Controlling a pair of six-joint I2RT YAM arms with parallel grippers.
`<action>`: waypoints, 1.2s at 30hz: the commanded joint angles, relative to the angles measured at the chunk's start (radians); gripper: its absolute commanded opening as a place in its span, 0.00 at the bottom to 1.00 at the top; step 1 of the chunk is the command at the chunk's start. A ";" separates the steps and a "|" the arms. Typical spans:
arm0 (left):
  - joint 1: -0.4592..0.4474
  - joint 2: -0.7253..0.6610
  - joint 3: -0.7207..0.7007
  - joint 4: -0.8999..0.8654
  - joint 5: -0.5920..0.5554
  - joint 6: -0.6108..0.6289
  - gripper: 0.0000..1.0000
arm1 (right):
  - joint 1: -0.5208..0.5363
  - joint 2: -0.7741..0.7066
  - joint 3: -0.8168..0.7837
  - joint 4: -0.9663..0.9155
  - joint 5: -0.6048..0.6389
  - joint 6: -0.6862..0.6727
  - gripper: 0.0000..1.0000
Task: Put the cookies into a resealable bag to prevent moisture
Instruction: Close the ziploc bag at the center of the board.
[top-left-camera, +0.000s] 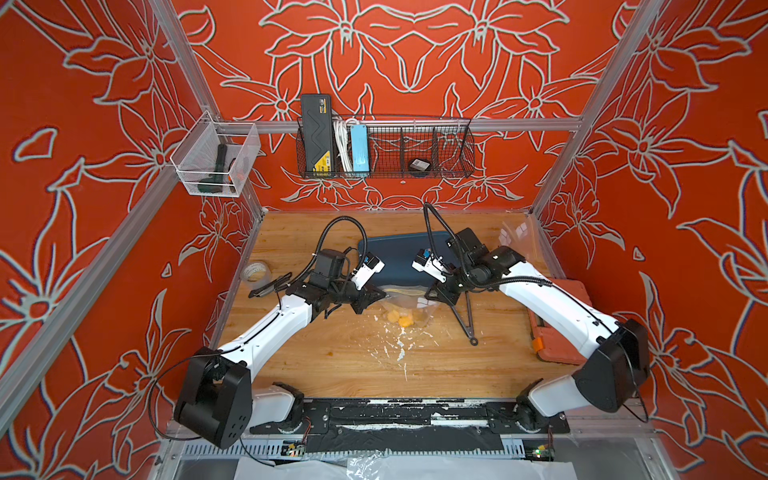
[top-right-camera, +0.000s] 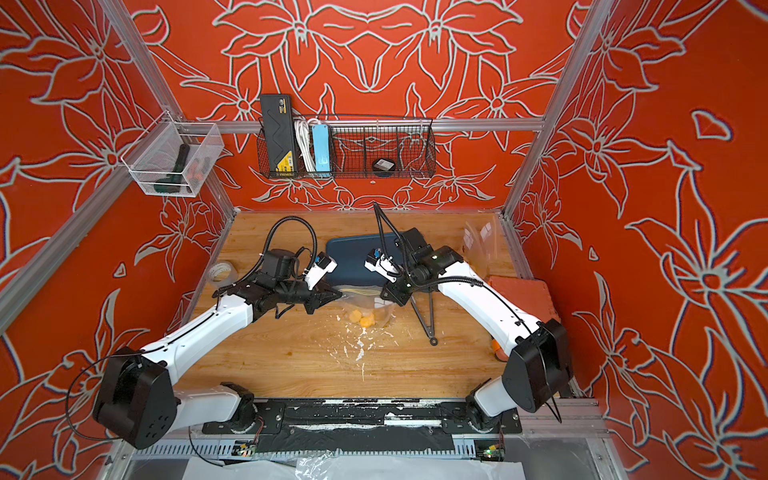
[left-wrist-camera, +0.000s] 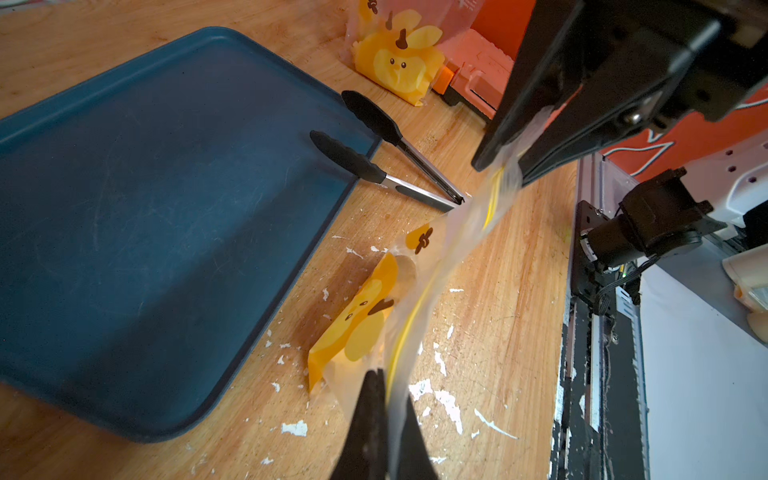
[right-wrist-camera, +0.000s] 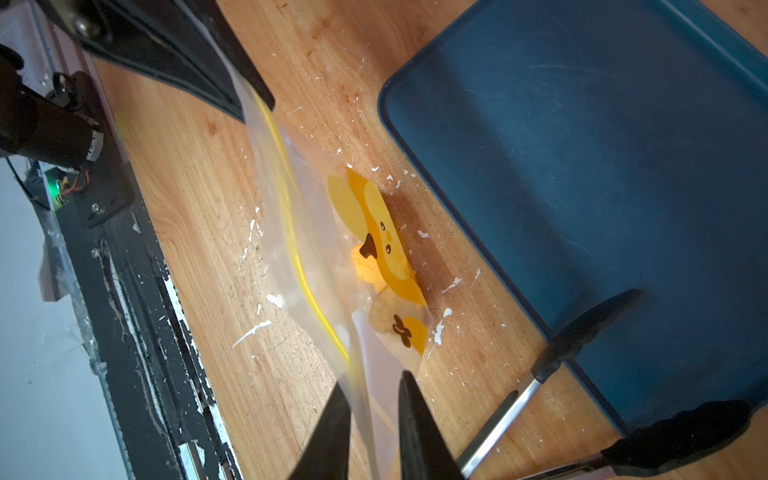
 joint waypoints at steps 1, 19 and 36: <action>0.005 0.007 0.005 0.011 0.032 0.022 0.00 | 0.007 0.014 0.028 -0.010 -0.011 -0.017 0.10; 0.004 0.010 0.004 0.011 0.050 0.021 0.00 | 0.029 0.060 0.051 0.036 -0.059 -0.003 0.18; 0.005 0.010 0.004 0.006 0.077 0.034 0.00 | 0.056 0.095 0.067 0.066 -0.083 0.007 0.07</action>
